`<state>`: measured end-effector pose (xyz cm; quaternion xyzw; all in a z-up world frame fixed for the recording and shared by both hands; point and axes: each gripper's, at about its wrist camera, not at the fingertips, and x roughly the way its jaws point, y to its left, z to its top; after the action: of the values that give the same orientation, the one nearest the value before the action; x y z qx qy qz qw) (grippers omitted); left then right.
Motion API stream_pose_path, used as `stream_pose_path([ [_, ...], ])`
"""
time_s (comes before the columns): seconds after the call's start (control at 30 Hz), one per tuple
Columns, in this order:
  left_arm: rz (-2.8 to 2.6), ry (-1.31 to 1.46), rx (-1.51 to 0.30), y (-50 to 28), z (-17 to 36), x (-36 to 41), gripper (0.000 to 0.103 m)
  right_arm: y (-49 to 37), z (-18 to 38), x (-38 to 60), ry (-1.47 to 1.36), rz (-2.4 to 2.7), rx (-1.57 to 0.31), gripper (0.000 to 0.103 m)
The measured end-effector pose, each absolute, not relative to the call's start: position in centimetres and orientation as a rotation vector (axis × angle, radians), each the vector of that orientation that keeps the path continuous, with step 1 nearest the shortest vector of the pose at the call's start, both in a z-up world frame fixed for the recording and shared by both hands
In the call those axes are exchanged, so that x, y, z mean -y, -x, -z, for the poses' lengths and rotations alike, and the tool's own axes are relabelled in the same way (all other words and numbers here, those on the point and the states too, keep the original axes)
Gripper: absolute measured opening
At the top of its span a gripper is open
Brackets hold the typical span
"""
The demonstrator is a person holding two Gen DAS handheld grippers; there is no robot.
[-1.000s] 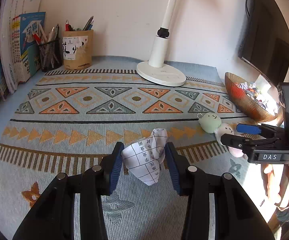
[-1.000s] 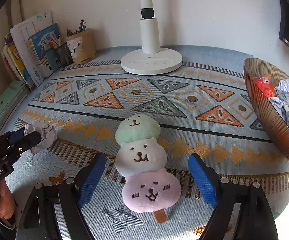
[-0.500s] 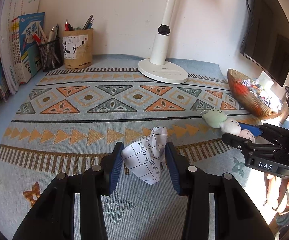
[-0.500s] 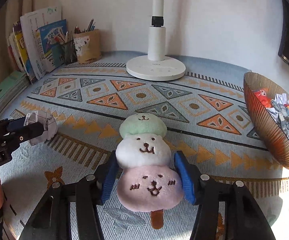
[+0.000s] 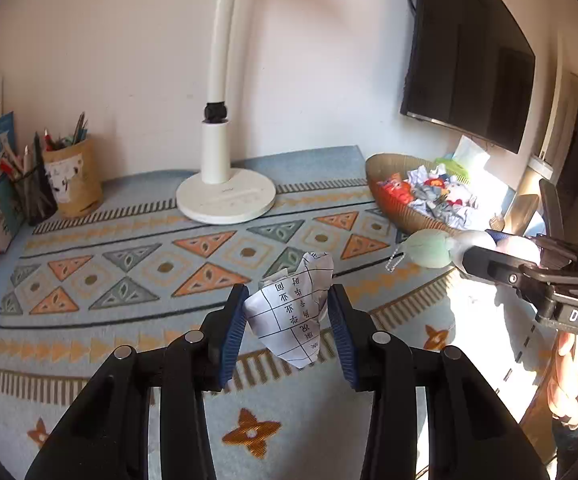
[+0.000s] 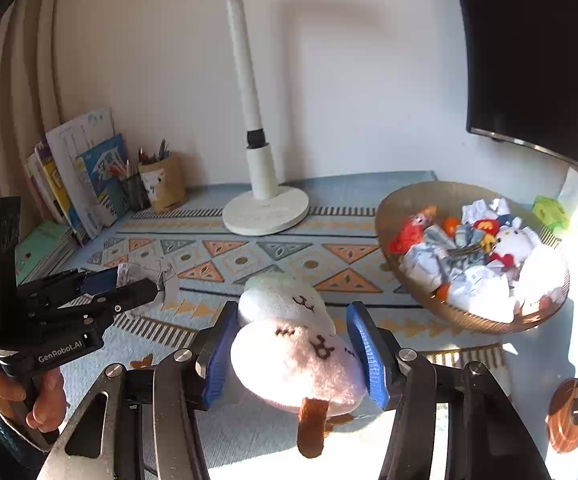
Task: Organize objects
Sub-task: 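Carry the plush and folded paper over the gold bowl and open both grippers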
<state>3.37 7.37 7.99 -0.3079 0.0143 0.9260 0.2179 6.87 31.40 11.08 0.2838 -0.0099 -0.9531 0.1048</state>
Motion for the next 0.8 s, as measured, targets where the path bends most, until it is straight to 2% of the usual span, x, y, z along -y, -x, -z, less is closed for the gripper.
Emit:
stream_pose_path([
  [0.23, -2.481, 0.671, -0.134, 0.8, -13.1, -18.8, 0.038, -0.2, -15.2, -40.3, -0.819, 3.019, 0.259, 0.051],
  [0.33, -2.429, 0.692, -0.153, 2.9, -12.5, -22.2, 0.038, 2.0, -13.7, -41.2, -0.971, 2.846, 0.287, 0.050],
  [0.43, -2.375, 0.736, -0.109, 3.4, -10.9, -22.1, 0.038, -1.0, -11.2, -40.5, -1.030, 2.705, 0.248, 0.051],
  [0.47, -2.382, 0.734, -0.118, 3.1, -10.4, -21.7, 0.038, -2.5, -10.3, -40.2, -1.045, 2.695, 0.216, 0.057],
  [0.5, -2.392, 0.739, -0.135, 2.7, -9.9, -21.2, 0.038, -4.0, -9.3, -40.1, -1.055, 2.710, 0.176, 0.074],
  [0.53, -2.401, 0.753, -0.146, 2.2, -9.4, -20.9, 0.038, -5.6, -8.3, -40.2, -1.070, 2.735, 0.139, 0.080],
  [0.57, -2.402, 0.773, -0.142, 1.9, -8.9, -20.4, 0.038, -7.0, -7.3, -40.5, -1.096, 2.742, 0.113, 0.083],
  [0.7, -2.408, 0.838, -0.154, 0.3, -7.4, -18.5, 0.038, -11.9, -4.9, -43.0, -1.187, 2.757, 0.099, 0.083],
  [0.77, -2.415, 0.856, -0.155, -0.5, -6.9, -17.4, 0.038, -14.2, -4.8, -45.0, -1.082, 2.884, 0.227, 0.083],
  [0.8, -2.419, 0.863, -0.137, -0.8, -6.7, -16.9, 0.038, -15.4, -4.8, -45.7, -0.934, 3.011, 0.334, 0.086],
])
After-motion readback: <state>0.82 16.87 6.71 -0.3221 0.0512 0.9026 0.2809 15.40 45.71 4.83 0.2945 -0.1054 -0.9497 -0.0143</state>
